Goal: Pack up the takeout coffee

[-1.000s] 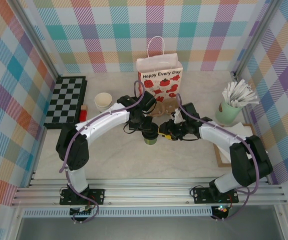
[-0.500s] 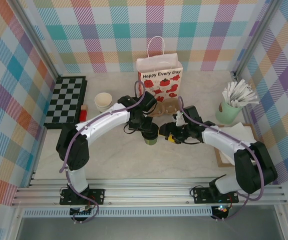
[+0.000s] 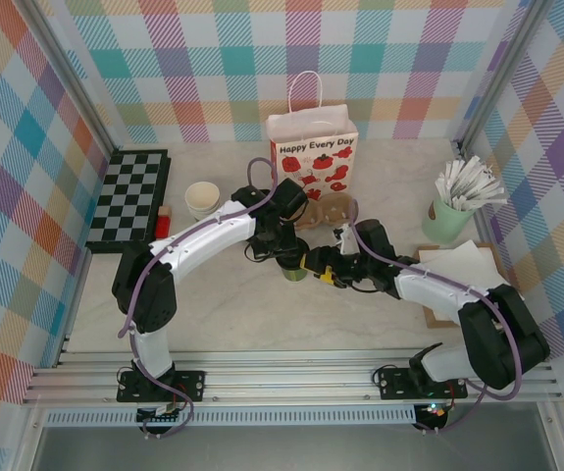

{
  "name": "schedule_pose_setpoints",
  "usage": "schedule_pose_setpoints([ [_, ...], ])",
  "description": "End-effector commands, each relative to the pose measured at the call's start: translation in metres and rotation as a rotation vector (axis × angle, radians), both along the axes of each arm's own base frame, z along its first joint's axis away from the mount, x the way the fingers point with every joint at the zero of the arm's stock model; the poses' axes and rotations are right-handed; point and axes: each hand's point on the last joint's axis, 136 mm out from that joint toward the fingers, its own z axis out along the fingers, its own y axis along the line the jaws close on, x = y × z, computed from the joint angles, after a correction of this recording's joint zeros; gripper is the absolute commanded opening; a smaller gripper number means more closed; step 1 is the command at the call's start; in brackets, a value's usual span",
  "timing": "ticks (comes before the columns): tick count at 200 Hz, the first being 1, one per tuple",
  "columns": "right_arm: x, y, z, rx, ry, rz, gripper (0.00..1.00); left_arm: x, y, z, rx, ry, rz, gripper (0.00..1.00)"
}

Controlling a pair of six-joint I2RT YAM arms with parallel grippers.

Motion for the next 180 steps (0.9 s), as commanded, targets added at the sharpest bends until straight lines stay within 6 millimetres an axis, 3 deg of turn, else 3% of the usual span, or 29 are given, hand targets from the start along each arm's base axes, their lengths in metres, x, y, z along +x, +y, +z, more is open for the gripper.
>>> schedule_pose_setpoints([
  [1, 0.007, 0.006, -0.001, 0.024, -0.024, -0.022, 0.71, -0.006, 0.016, -0.014, 0.088, 0.039, 0.049, 0.00],
  [60, 0.009, 0.001, -0.021, -0.029, 0.018, -0.063, 0.70, -0.008, 0.011, -0.016, 0.074, 0.047, 0.037, 0.00],
  [93, -0.001, -0.025, -0.053, -0.188, 0.067, -0.118, 0.69, -0.009, 0.008, -0.018, 0.059, 0.050, 0.017, 0.00],
  [116, -0.014, -0.039, -0.079, -0.285, 0.157, -0.129, 0.69, -0.012, 0.009, -0.030, 0.071, 0.069, 0.005, 0.00],
  [142, -0.017, -0.037, -0.086, -0.311, 0.204, -0.103, 0.69, -0.022, 0.010, -0.050, 0.083, 0.126, -0.024, 0.00],
  [180, -0.036, -0.056, -0.104, -0.445, 0.352, -0.092, 0.69, -0.021, 0.037, -0.058, 0.219, 0.129, -0.082, 0.00],
])
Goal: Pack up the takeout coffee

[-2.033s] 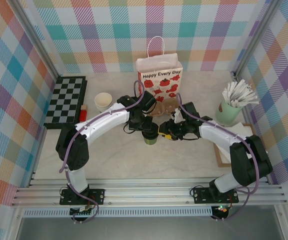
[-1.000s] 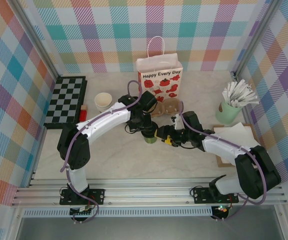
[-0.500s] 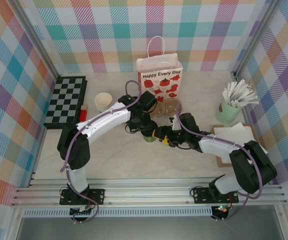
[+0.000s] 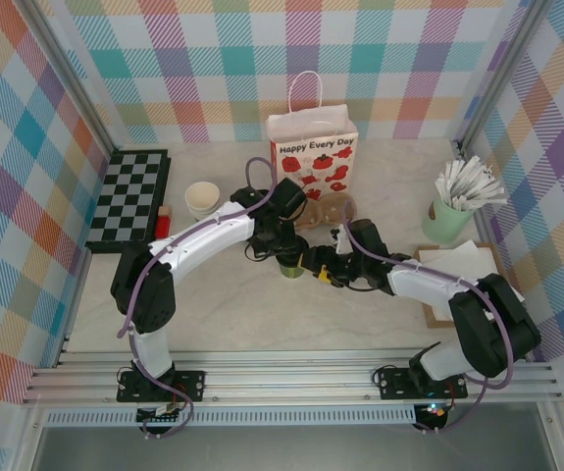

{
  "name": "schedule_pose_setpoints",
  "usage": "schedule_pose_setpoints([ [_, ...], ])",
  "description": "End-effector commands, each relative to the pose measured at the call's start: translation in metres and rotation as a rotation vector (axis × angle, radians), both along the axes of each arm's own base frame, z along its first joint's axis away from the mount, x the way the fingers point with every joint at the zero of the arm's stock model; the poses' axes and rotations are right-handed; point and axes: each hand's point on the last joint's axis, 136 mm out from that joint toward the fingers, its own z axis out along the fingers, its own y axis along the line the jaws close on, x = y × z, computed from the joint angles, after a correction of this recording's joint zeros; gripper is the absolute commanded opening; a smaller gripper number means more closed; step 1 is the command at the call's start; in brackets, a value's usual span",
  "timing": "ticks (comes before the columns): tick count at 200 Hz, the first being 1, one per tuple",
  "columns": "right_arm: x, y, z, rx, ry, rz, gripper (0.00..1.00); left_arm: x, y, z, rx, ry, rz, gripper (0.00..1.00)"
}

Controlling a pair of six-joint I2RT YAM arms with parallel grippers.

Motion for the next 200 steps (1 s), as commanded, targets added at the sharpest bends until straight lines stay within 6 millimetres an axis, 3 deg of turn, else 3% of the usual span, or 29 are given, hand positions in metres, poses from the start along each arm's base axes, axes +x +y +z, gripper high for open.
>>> schedule_pose_setpoints([
  [1, -0.047, -0.055, -0.083, -0.342, 0.314, -0.051, 0.70, -0.028, 0.038, -0.055, 0.221, 0.166, -0.071, 0.00],
  [39, -0.079, -0.069, -0.112, -0.410, 0.485, -0.013, 0.70, -0.037, 0.048, -0.073, 0.253, 0.241, -0.160, 0.00],
  [68, -0.079, -0.065, -0.112, -0.392, 0.479, 0.006, 0.71, -0.051, 0.057, -0.095, 0.280, 0.289, -0.179, 0.00],
  [85, -0.055, -0.043, -0.080, -0.245, 0.387, 0.000, 0.72, -0.044, 0.055, -0.086, 0.271, 0.255, -0.219, 0.00],
  [103, -0.012, -0.017, -0.009, -0.016, 0.226, 0.011, 0.75, -0.023, 0.049, -0.057, 0.259, 0.160, -0.292, 0.00],
  [119, 0.013, -0.013, 0.045, 0.056, 0.090, 0.054, 0.78, -0.005, 0.045, -0.027, 0.276, 0.076, -0.385, 0.00],
  [132, 0.022, -0.017, 0.070, 0.067, 0.016, 0.076, 0.80, 0.005, 0.039, -0.007, 0.276, 0.023, -0.468, 0.00],
  [152, 0.031, -0.027, 0.077, 0.083, 0.012, 0.092, 0.80, 0.008, 0.027, 0.008, 0.235, -0.021, -0.581, 0.00],
  [200, 0.043, -0.034, 0.069, 0.095, 0.049, 0.122, 0.71, 0.001, 0.001, 0.007, 0.138, -0.037, -0.814, 0.00],
])
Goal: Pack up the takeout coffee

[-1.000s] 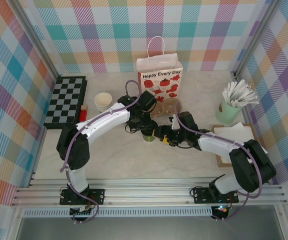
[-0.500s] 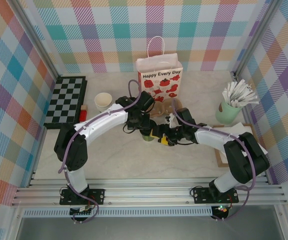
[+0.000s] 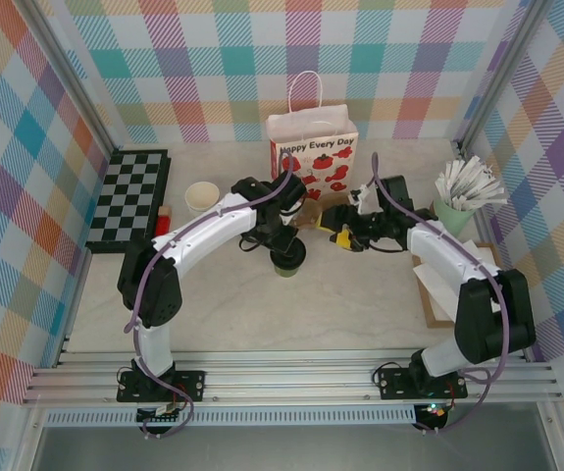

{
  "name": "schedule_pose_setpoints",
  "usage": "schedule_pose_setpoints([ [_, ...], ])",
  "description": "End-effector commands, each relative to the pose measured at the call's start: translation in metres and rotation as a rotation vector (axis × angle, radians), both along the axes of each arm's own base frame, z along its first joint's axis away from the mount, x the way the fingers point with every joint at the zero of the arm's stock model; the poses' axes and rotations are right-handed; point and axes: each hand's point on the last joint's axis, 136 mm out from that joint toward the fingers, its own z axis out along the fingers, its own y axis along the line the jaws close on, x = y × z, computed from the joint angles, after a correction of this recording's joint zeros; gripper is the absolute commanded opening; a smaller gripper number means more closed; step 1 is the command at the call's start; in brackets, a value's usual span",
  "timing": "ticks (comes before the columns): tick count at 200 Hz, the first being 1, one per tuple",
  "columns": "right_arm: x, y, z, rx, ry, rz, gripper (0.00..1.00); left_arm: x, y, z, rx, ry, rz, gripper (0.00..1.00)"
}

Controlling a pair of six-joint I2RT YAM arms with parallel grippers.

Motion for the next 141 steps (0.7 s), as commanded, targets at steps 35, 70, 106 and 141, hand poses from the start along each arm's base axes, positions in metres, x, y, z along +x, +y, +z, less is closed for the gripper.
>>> schedule_pose_setpoints([
  [35, -0.023, 0.016, -0.015, 0.099, 0.105, 0.196, 0.64, -0.018, -0.016, -0.006, -0.037, 0.105, -0.291, 0.00],
  [70, -0.021, 0.021, -0.025, 0.102, 0.126, 0.204, 0.56, -0.016, -0.019, -0.013, -0.040, 0.118, -0.293, 0.00],
  [106, -0.023, 0.025, -0.047, 0.090, 0.193, 0.192, 0.47, -0.015, -0.021, -0.013, -0.049, 0.116, -0.275, 0.00],
  [141, -0.030, 0.029, -0.059, 0.091, 0.218, 0.200, 0.42, -0.015, -0.020, -0.017, -0.050, 0.118, -0.257, 0.00],
])
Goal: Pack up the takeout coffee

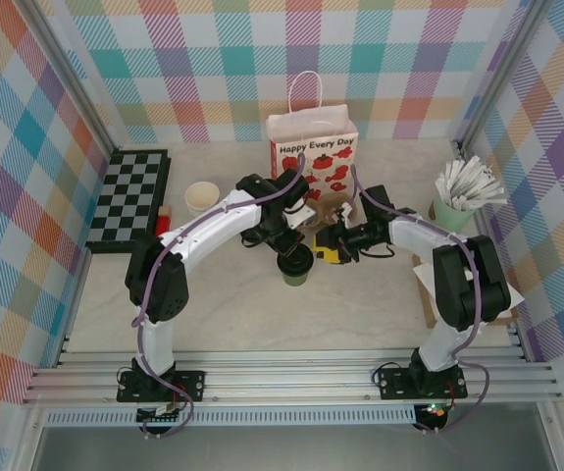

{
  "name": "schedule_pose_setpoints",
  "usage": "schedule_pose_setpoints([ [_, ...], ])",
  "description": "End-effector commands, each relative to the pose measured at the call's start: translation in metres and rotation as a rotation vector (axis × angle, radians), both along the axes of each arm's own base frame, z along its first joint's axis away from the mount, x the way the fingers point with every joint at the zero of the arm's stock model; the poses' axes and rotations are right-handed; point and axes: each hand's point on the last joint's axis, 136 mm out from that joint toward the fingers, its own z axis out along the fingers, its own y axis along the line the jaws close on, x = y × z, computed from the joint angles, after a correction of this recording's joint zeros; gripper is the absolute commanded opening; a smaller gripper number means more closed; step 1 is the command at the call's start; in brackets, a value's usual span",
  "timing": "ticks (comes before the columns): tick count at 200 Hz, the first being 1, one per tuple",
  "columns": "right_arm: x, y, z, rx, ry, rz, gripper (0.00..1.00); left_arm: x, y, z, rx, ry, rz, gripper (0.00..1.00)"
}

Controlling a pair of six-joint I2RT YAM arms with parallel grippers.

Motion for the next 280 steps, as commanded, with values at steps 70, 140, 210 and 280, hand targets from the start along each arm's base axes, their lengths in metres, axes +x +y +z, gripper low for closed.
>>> schedule_pose_setpoints([
  [70, -0.030, -0.020, -0.073, -0.221, 0.139, -0.047, 0.24, -0.016, 0.008, -0.033, 0.025, 0.104, 0.042, 0.00],
  [140, -0.054, -0.031, -0.094, -0.246, 0.178, -0.086, 0.30, -0.052, 0.030, -0.091, 0.035, 0.211, 0.145, 0.00],
  [210, 0.021, 0.009, 0.007, -0.055, -0.028, -0.045, 0.48, -0.001, -0.002, -0.002, -0.077, -0.030, -0.013, 0.00],
  [280, 0.022, 0.026, -0.013, -0.041, 0.037, 0.034, 0.58, -0.002, -0.008, -0.004, -0.077, 0.003, -0.042, 0.00],
])
